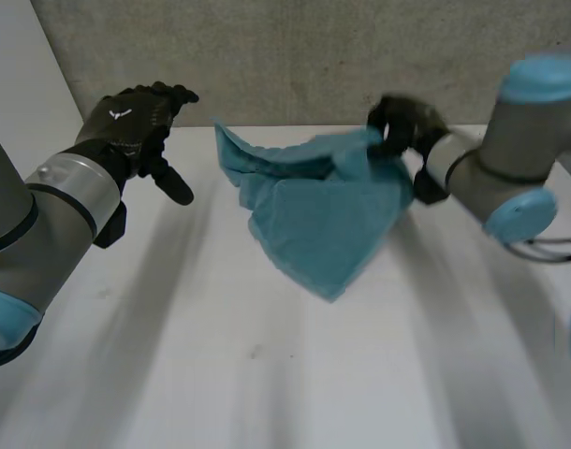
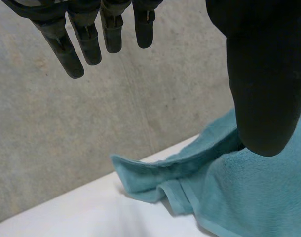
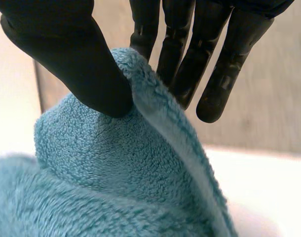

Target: Fold the laundry

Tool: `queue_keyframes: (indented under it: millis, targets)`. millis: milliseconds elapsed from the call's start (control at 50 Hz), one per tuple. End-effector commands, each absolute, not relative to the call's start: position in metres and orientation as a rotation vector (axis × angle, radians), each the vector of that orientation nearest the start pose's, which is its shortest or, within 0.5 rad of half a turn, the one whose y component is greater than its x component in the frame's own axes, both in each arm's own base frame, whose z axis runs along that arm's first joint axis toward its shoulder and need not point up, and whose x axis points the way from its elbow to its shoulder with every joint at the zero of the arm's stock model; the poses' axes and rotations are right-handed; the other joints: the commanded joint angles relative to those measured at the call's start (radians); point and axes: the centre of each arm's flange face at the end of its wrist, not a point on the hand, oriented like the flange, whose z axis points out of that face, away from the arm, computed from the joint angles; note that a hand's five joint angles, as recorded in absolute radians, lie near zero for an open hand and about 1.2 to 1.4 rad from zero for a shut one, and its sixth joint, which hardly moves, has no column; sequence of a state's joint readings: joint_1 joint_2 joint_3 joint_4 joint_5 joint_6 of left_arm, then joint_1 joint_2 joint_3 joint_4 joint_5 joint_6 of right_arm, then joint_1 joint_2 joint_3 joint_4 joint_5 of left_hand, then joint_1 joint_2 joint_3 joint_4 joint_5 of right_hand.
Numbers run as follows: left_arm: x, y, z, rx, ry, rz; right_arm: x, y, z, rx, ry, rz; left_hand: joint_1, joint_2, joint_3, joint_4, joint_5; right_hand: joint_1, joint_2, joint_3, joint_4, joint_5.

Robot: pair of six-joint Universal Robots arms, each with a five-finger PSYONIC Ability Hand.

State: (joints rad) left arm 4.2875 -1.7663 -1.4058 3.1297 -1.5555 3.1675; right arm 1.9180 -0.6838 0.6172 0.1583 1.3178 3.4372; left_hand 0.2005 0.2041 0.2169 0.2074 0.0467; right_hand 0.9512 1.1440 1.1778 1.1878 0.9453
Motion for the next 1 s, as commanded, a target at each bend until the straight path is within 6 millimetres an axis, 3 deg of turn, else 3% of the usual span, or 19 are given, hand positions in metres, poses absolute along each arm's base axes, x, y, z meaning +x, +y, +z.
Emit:
queue_keyframes:
  millis: [20, 40, 80, 100, 140, 200, 240, 260, 300, 400, 500, 580, 620, 680, 720, 820, 900, 940, 1000]
  targets:
    - [-0.254, -0.301, 0.303, 0.455, 2.251, -2.500, 0.312, -0.341, 0.324, -0.607, 1.739, -1.741, -0.011, -0.014, -0.027, -0.017, -0.031, 0.445, 0.252, 0.218, 0.209, 0.276]
    - [-0.254, -0.301, 0.303, 0.454, 2.250, -2.500, 0.312, -0.341, 0.324, -0.608, 1.738, -1.741, -0.011, -0.014, -0.027, -0.017, -0.031, 0.445, 0.252, 0.218, 0.209, 0.276]
    - [-0.253, -0.315, 0.305, 0.434, 2.201, -2.541, 0.310, -0.310, 0.344, -0.721, 1.735, -1.748, -0.011, -0.014, -0.027, -0.017, -0.031, 0.445, 0.252, 0.218, 0.209, 0.276]
    - [-0.253, -0.315, 0.305, 0.434, 2.201, -2.541, 0.309, -0.310, 0.344, -0.722, 1.735, -1.748, -0.011, -0.014, -0.027, -0.017, -0.031, 0.445, 0.252, 0.218, 0.209, 0.276]
    - [-0.254, -0.320, 0.303, 0.434, 2.200, -2.541, 0.303, -0.284, 0.356, -0.839, 1.741, -1.783, -0.011, -0.014, -0.027, -0.017, -0.031, 0.445, 0.252, 0.218, 0.209, 0.276]
    - [-0.257, -0.330, 0.292, 0.446, 2.230, -2.513, 0.300, -0.270, 0.362, -0.905, 1.731, -1.806, -0.019, -0.023, -0.036, -0.026, -0.040, 0.445, 0.252, 0.218, 0.209, 0.276]
    - [-0.261, -0.336, 0.272, 0.481, 2.290, -2.465, 0.298, -0.238, 0.373, -1.029, 1.684, -1.855, -0.025, -0.029, -0.042, -0.032, -0.046, 0.445, 0.252, 0.218, 0.209, 0.276]
    - [-0.261, -0.336, 0.272, 0.481, 2.290, -2.465, 0.298, -0.238, 0.373, -1.029, 1.684, -1.856, -0.025, -0.029, -0.042, -0.032, -0.046, 0.445, 0.252, 0.218, 0.209, 0.276]
    - [-0.265, -0.338, 0.260, 0.520, 2.333, -2.436, 0.295, -0.211, 0.379, -1.116, 1.633, -1.886, -0.025, -0.029, -0.042, -0.032, -0.046, 0.445, 0.252, 0.218, 0.209, 0.276]
    - [-0.285, -0.328, 0.212, 0.754, 2.563, -2.319, 0.285, -0.191, 0.390, -1.139, 1.592, -1.932, -0.026, -0.030, -0.042, -0.033, -0.047, 0.445, 0.252, 0.218, 0.209, 0.276]
    - [-0.296, -0.301, 0.185, 0.906, 2.742, -2.164, 0.278, -0.186, 0.394, -1.121, 1.603, -1.953, -0.025, -0.029, -0.042, -0.032, -0.046, 0.445, 0.252, 0.218, 0.209, 0.276]
    - [-0.293, -0.295, 0.191, 0.885, 2.739, -2.166, 0.278, -0.186, 0.386, -1.125, 1.634, -1.927, -0.011, -0.014, -0.027, -0.017, -0.031, 0.445, 0.252, 0.218, 0.209, 0.276]
    - [-0.284, -0.293, 0.207, 0.790, 2.708, -2.195, 0.278, -0.187, 0.380, -1.124, 1.657, -1.910, -0.011, -0.014, -0.027, -0.017, -0.031, 0.445, 0.252, 0.218, 0.209, 0.276]
    - [-0.278, -0.289, 0.211, 0.721, 2.720, -2.186, 0.278, -0.189, 0.377, -1.121, 1.674, -1.903, -0.002, -0.005, -0.018, -0.009, -0.022, 0.445, 0.252, 0.218, 0.209, 0.276]
    - [-0.269, -0.274, 0.215, 0.592, 2.788, -2.144, 0.280, -0.198, 0.366, -1.111, 1.733, -1.880, 0.001, -0.002, -0.015, -0.006, -0.020, 0.445, 0.252, 0.218, 0.209, 0.276]
    - [-0.261, -0.243, 0.222, 0.459, 2.920, -2.099, 0.286, -0.209, 0.345, -1.105, 1.824, -1.837, 0.001, -0.002, -0.015, -0.006, -0.020, 0.445, 0.252, 0.218, 0.209, 0.276]
    - [-0.261, -0.219, 0.224, 0.404, 3.021, -2.056, 0.286, -0.216, 0.337, -1.091, 1.877, -1.828, 0.001, -0.002, -0.015, -0.006, -0.020, 0.445, 0.252, 0.218, 0.209, 0.276]
    - [-0.267, -0.193, 0.221, 0.409, 3.127, -1.996, 0.287, -0.222, 0.327, -1.082, 1.923, -1.810, 0.001, -0.002, -0.015, -0.006, -0.020, 0.445, 0.252, 0.218, 0.209, 0.276]
    - [-0.272, -0.182, 0.218, 0.428, 3.171, -1.959, 0.288, -0.224, 0.324, -1.080, 1.935, -1.801, 0.001, -0.002, -0.015, -0.006, -0.020, 0.445, 0.252, 0.218, 0.209, 0.276]
